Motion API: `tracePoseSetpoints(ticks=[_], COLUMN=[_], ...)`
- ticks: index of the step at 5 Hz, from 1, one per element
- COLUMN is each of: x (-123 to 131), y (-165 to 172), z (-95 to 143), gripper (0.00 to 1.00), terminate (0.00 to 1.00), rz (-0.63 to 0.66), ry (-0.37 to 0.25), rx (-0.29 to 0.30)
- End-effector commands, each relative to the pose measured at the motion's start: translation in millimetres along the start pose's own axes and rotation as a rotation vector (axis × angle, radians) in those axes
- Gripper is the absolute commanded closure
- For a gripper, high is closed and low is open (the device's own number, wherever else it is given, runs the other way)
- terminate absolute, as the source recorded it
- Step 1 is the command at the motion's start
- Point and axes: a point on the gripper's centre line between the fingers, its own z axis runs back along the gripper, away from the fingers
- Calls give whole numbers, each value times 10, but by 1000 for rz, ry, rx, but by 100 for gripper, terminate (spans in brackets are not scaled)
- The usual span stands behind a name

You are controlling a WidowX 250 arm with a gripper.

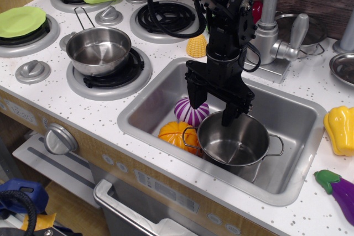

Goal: Pick up pot from sink

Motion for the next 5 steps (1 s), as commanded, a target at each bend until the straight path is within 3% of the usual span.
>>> tracePoseSetpoints(ticks=[1,3,4,5], x=[0,-35,-43,-35], y=[0,-19,-35,-45], z=[0,-244,-337,-314], gripper=[0,0,100,100], terminate=[0,0,0,0], rz=[0,9,30,38], ry=[0,-64,-95,-99], rx=[0,-76,-90,-76])
